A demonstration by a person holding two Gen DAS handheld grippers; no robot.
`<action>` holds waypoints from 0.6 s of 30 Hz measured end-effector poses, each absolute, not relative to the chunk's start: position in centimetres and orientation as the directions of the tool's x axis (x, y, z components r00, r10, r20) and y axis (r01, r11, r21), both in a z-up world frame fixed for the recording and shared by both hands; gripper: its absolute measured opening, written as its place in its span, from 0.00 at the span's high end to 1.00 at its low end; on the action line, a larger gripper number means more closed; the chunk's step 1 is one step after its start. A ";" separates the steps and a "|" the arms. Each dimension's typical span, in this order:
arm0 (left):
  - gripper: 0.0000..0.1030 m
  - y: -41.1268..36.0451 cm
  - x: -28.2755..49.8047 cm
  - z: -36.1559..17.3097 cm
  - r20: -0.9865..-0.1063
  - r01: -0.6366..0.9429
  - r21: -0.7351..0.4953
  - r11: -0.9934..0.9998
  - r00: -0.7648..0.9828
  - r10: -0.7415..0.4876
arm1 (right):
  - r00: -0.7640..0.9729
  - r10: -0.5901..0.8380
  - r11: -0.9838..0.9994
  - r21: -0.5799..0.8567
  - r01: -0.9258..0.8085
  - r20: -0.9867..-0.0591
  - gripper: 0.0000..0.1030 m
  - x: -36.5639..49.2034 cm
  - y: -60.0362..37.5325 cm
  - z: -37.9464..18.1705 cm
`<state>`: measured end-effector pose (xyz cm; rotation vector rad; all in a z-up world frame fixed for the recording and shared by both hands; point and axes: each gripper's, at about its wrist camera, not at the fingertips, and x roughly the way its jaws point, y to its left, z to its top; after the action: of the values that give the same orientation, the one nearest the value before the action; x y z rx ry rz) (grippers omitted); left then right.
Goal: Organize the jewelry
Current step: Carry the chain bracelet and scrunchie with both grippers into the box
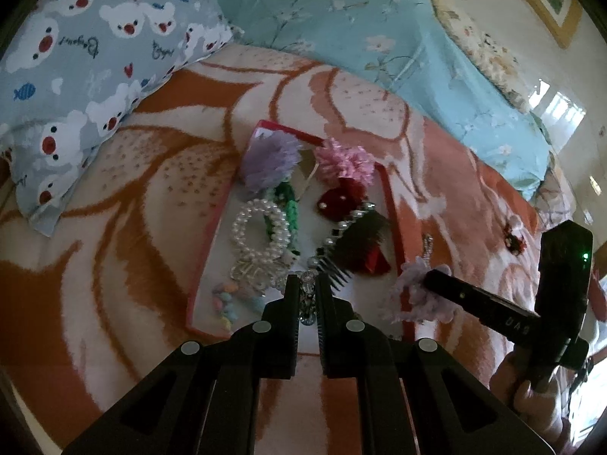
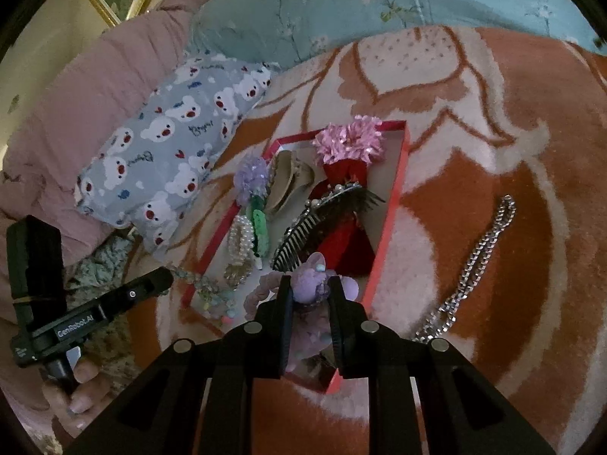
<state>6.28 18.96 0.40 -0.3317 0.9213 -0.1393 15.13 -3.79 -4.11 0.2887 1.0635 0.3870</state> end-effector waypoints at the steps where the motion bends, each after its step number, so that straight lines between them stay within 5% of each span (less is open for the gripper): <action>1: 0.93 19.1 6.5 0.2 -0.758 -0.029 -0.334 0.942 0.601 -0.251 | 0.424 0.435 0.899 0.405 -0.165 -0.794 0.83 15.5 -3.5 -4.5; 18: 0.93 21.0 9.1 -4.8 -0.804 -0.108 -0.330 0.938 0.553 -0.219 | 0.372 0.336 0.939 0.277 -0.203 -0.865 0.82 18.0 -1.0 -8.4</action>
<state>9.14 21.01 -4.83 -0.3629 0.9880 -0.0672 18.02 -0.96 -8.39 0.1314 1.1387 0.3462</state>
